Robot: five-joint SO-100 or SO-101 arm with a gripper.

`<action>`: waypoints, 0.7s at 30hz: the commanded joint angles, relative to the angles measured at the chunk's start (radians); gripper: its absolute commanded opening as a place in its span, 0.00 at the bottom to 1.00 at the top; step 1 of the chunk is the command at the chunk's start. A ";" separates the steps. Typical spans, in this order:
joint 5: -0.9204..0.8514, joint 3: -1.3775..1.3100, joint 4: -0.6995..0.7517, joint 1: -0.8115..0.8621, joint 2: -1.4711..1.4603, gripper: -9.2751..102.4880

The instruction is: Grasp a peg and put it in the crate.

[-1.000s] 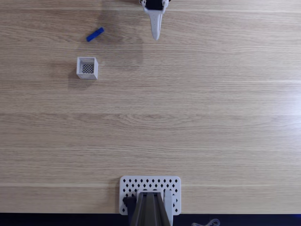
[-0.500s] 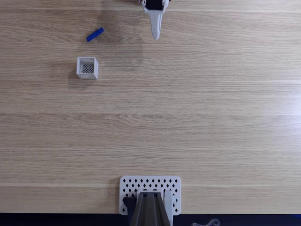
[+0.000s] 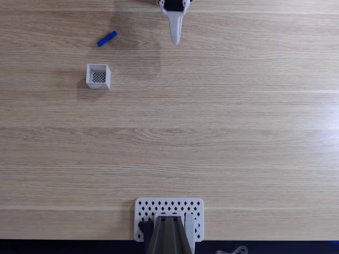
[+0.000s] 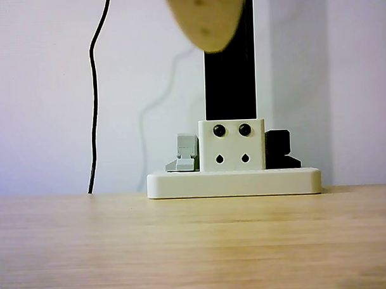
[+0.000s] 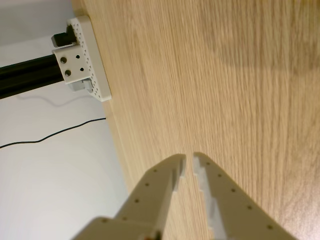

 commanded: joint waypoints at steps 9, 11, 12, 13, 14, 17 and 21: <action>-0.071 -0.178 -0.063 0.017 -0.350 0.08; -0.173 -0.241 -0.066 0.035 -0.460 0.08; -0.244 -0.270 -0.067 0.051 -0.506 0.08; -0.321 -0.299 -0.067 0.067 -0.548 0.08; -0.403 -0.327 -0.067 0.084 -0.589 0.08; -0.647 -0.400 -0.066 0.143 -0.701 0.08; -0.940 -0.471 -0.069 0.305 -0.788 0.08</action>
